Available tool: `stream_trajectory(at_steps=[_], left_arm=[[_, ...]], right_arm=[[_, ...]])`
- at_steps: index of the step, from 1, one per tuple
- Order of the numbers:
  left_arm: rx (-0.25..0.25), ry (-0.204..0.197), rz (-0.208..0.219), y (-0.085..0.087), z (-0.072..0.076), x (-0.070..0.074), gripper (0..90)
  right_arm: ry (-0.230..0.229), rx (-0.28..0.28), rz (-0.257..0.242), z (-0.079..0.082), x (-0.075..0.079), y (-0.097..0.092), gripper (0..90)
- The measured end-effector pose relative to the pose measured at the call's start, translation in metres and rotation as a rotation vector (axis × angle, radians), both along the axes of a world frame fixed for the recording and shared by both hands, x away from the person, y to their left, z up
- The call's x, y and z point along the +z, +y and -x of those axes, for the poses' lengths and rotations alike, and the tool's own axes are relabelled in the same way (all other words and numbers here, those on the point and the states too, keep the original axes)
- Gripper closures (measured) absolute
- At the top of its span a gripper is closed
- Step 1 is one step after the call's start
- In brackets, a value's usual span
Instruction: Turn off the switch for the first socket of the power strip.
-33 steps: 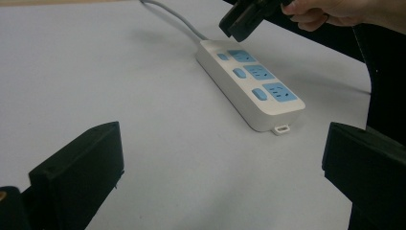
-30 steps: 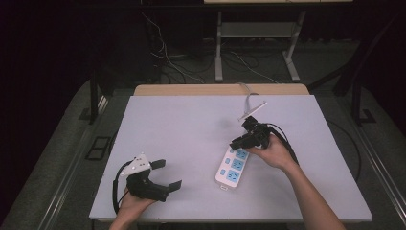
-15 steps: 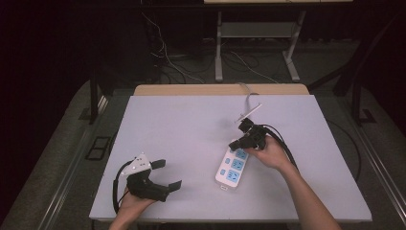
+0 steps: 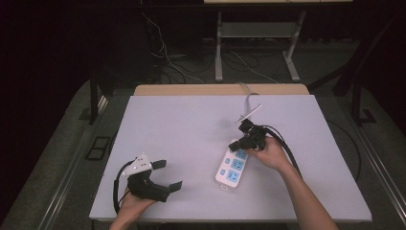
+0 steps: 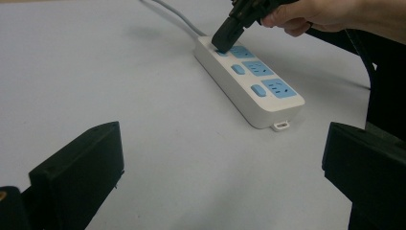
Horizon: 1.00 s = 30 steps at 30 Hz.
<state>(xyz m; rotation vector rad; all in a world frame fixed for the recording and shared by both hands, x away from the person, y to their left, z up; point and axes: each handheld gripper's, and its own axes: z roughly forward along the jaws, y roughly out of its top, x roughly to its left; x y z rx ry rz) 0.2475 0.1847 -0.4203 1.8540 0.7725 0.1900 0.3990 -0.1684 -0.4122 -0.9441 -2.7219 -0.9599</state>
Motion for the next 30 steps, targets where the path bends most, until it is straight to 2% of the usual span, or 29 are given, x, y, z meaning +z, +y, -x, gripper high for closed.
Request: stream_trajectory(at_steps=[5,10,18,23,27,30], left_arm=[[-0.002,0.001,-0.003,-0.0014,0.0010,-0.0004,0.0],[-0.003,0.000,-0.005,-0.0018,0.0014,-0.0004,0.0],[-0.005,0.001,-0.013,-0.0019,0.0007,-0.0010,0.0],[-0.004,0.003,-0.013,-0.0012,0.0002,-0.0013,0.0],[-0.002,0.005,-0.010,-0.0007,-0.0004,-0.0016,0.0],[-0.003,0.005,-0.009,-0.0005,-0.0002,-0.0015,0.0]], right_arm=[[-0.012,0.010,0.008,0.0009,0.0002,0.0011,90.0],[-0.051,0.021,0.049,0.0049,0.0016,0.0055,90.0],[-0.042,0.036,0.049,0.0028,0.0020,0.0051,90.0],[-0.022,0.039,0.026,-0.0001,0.0009,0.0028,90.0],[-0.021,0.048,0.034,-0.0010,0.0017,0.0035,90.0],[-0.003,0.049,-0.016,-0.0023,0.0071,-0.0008,90.0]])
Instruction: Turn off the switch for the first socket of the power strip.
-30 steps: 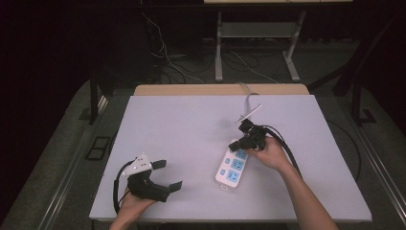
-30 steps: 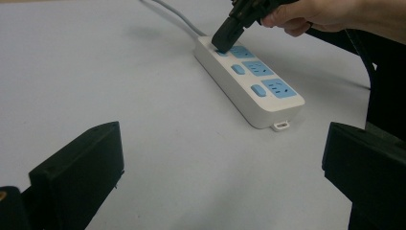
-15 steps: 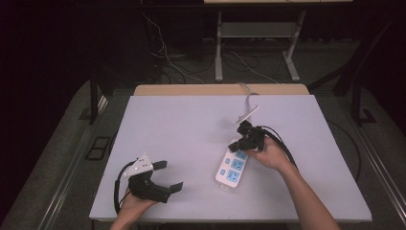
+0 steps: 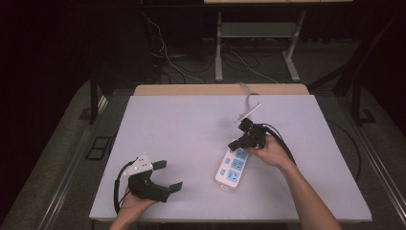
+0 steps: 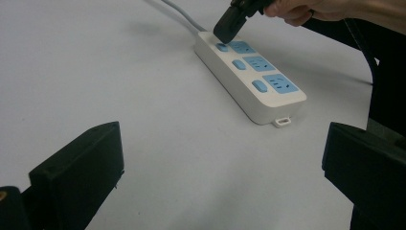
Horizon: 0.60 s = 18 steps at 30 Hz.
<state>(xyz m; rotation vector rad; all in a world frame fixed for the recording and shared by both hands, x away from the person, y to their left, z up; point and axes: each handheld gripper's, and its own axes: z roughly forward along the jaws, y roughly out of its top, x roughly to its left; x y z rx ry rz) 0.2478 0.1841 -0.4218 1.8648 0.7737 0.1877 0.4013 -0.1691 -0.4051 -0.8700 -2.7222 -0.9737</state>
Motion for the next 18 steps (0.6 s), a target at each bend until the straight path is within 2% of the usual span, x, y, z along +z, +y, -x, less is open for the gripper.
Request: stream_trajectory(at_steps=[3,6,18], left_arm=[[0.001,-0.001,0.000,0.000,0.000,0.000,0.0],[0.001,0.000,-0.001,0.000,-0.001,0.000,0.0],[0.000,0.000,-0.002,-0.001,0.000,0.000,0.0]], right_arm=[[0.007,-0.002,-0.046,0.000,0.005,-0.007,90.0],[-0.011,-0.004,-0.068,0.000,0.010,-0.012,90.0],[-0.028,-0.017,-0.054,0.005,0.020,-0.026,90.0]])
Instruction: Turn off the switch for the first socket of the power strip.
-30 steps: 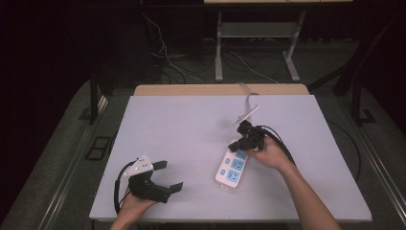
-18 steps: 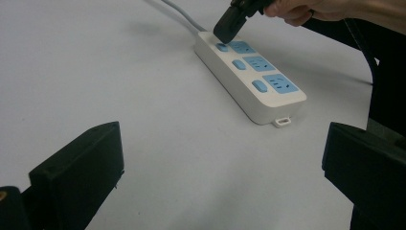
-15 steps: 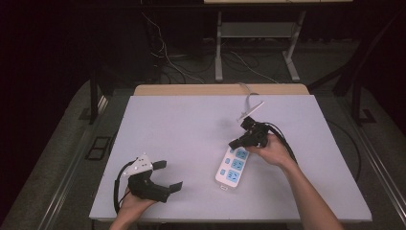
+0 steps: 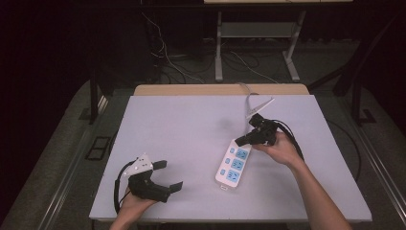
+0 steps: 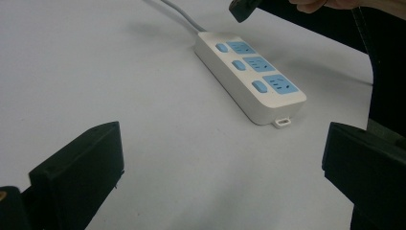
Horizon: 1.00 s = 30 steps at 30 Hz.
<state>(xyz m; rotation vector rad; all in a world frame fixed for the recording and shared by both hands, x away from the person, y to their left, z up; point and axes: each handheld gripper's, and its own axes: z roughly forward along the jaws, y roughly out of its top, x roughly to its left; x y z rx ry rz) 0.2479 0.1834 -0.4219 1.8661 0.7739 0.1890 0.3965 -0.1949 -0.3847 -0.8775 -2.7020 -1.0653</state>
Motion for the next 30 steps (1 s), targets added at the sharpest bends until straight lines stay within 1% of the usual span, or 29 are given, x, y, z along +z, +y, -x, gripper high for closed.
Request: stream_trajectory(at_steps=[8,14,28,30], left_arm=[[-0.004,-0.001,-0.003,-0.001,0.000,0.000,0.0],[-0.003,0.000,0.000,-0.002,0.000,0.000,0.0],[-0.003,-0.002,0.002,-0.001,0.000,0.000,0.0],[-0.003,-0.003,0.003,-0.001,0.000,0.001,0.0]], right_arm=[[-0.023,-0.018,0.002,0.007,0.011,-0.013,90.0],[-0.037,-0.041,0.003,0.012,0.020,-0.027,90.0],[-0.060,-0.118,-0.006,0.029,0.040,-0.064,89.7],[-0.062,-0.130,-0.011,0.031,0.042,-0.069,87.7]])
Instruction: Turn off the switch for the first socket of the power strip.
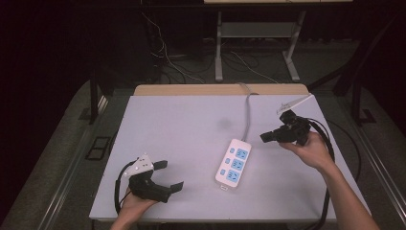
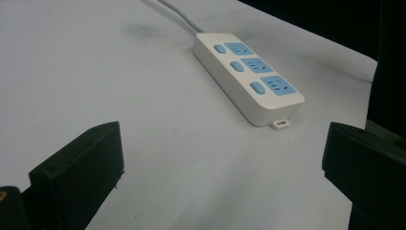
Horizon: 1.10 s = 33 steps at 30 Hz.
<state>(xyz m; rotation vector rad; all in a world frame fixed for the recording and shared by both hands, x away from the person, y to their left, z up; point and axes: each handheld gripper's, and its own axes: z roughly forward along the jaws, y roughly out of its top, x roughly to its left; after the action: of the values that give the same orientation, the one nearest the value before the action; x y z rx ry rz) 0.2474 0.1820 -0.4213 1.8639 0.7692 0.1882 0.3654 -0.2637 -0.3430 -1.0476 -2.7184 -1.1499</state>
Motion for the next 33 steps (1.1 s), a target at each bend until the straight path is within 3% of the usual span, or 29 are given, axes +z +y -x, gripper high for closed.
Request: stream_trajectory(at_steps=[6,8,9,10,11,13,14,16,18,19,33], left_arm=[[0.002,-0.001,0.001,0.000,0.000,0.000,0.0],[0.003,0.000,0.001,0.000,0.000,0.000,0.0],[0.004,0.000,0.002,0.000,0.000,0.000,0.0],[0.005,0.000,0.002,0.000,0.000,0.000,0.0],[0.005,0.000,0.003,0.000,0.000,0.000,0.0],[0.004,0.001,0.002,0.000,0.000,0.000,0.0],[0.004,0.000,0.002,0.000,0.000,0.000,0.0],[0.003,0.000,0.003,-0.001,0.000,0.000,0.0],[0.003,0.001,0.004,-0.001,0.001,0.000,0.0],[0.004,0.000,0.004,-0.001,0.001,0.000,0.0],[0.007,0.002,0.002,-0.001,0.001,0.000,0.0]], right_arm=[[0.011,-0.050,-0.034,0.007,0.003,-0.015,70.0],[0.009,-0.080,-0.047,0.010,0.003,-0.020,59.1],[0.003,-0.111,-0.060,0.014,0.003,-0.025,48.7],[0.003,-0.111,-0.060,0.014,0.003,-0.025,48.7],[-0.006,-0.129,-0.065,0.017,0.004,-0.028,43.0],[-0.031,-0.187,-0.081,0.025,0.004,-0.035,23.9],[-0.031,-0.187,-0.081,0.025,0.004,-0.035,23.9],[-0.046,-0.231,-0.097,0.031,0.003,-0.040,13.1],[-0.042,-0.255,-0.127,0.036,0.001,-0.045,9.1],[-0.042,-0.259,-0.135,0.039,0.000,-0.048,0.5],[-0.066,-0.277,-0.190,0.073,-0.019,-0.063,0.2]])
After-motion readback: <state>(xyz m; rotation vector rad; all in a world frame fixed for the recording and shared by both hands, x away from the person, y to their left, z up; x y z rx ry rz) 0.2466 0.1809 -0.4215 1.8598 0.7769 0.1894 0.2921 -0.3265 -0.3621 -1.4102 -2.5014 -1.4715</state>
